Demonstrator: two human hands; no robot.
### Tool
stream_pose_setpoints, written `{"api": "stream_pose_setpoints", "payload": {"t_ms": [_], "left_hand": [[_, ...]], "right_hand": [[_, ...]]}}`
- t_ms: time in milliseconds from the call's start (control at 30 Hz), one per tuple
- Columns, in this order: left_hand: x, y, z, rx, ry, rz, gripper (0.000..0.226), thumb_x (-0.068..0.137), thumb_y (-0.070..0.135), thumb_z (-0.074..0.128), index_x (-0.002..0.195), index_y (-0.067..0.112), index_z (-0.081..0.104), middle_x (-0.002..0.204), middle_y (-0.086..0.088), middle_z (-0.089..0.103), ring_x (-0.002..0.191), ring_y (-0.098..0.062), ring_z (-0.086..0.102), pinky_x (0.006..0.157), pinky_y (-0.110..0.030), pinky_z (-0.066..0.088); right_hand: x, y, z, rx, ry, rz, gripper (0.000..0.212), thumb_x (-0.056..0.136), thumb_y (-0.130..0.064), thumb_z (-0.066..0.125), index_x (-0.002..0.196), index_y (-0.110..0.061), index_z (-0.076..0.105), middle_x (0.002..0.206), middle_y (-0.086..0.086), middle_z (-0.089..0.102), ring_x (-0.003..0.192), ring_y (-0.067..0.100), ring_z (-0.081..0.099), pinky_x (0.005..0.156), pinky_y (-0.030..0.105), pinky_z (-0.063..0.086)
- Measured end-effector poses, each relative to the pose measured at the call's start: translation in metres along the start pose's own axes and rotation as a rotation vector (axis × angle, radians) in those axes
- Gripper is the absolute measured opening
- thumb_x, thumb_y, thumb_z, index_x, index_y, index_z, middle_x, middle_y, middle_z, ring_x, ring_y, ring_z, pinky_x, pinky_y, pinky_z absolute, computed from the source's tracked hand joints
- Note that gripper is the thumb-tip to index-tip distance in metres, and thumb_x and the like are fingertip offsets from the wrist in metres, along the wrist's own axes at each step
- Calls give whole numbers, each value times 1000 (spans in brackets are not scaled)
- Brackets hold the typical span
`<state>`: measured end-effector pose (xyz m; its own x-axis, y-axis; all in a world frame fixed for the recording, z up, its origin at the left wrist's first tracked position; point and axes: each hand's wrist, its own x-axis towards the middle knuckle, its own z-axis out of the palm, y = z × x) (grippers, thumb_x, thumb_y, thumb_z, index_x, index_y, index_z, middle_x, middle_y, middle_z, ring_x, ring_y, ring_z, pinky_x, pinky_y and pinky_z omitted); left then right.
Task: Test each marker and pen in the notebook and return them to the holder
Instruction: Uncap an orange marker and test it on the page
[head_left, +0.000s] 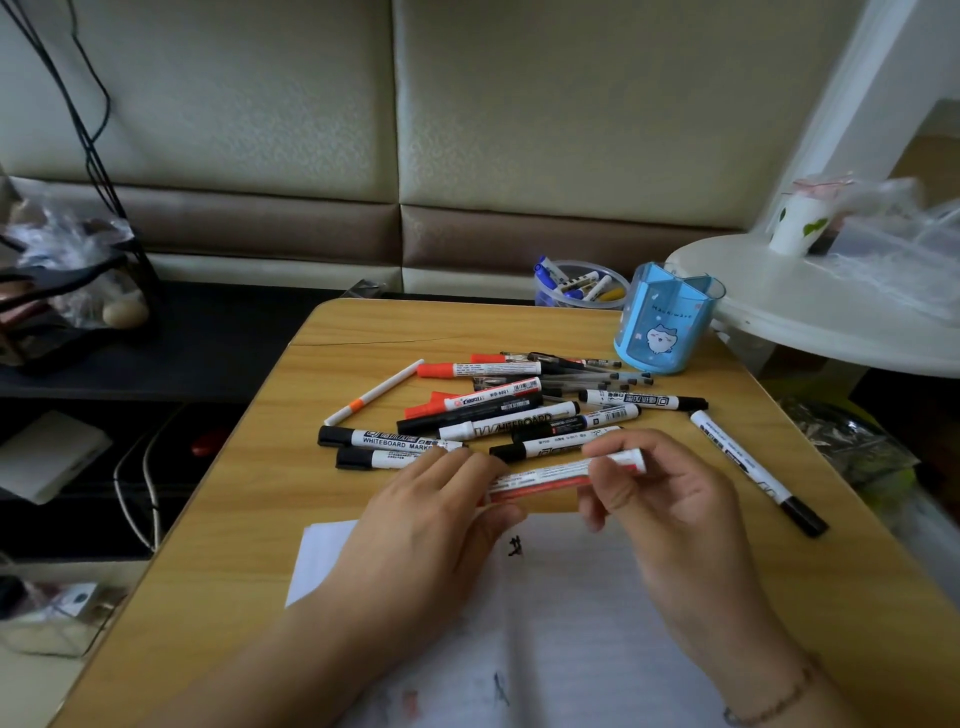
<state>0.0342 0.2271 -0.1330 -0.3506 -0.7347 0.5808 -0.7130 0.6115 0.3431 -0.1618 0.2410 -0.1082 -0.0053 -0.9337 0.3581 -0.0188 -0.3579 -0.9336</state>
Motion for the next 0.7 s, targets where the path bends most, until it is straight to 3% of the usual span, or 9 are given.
{"api": "stream_pose_setpoints", "payload": {"t_ms": [100,200,333,567,700], "left_hand": [[1,4,0,1,-35,55,34,101,45,35,97,18,56,82,5,59,71,-17,50,56,-30,38],[-1,7,-1,-62,-111,123,24,100,37,41,95,19,57,81,4,60,69,-20,54,55,-32,41],[-3,7,-7,-204,-220,132,24,102,38,43,96,23,61,76,9,65,63,-16,58,51,-35,44],[0,8,-7,-260,-234,135,18,100,42,49,100,29,62,57,5,49,50,-15,30,46,-25,28],[-3,5,-6,-208,-232,95,33,94,58,50,116,33,56,52,8,34,50,-18,36,47,-25,27]], "right_hand": [[-2,5,4,152,-114,124,44,65,-61,78,82,-22,69,61,6,59,56,20,55,54,25,47],[-4,9,9,14,-243,156,29,69,-48,78,77,-22,65,56,7,61,50,19,54,49,26,44],[-7,9,9,105,-297,180,18,77,-30,71,70,-18,59,52,10,61,45,21,56,48,28,47],[-5,7,1,39,-353,147,18,78,-31,71,69,-22,57,57,12,65,47,21,59,50,28,48],[-5,5,-2,45,-353,125,15,78,-29,70,73,-18,61,56,15,63,48,23,57,50,28,47]]}}
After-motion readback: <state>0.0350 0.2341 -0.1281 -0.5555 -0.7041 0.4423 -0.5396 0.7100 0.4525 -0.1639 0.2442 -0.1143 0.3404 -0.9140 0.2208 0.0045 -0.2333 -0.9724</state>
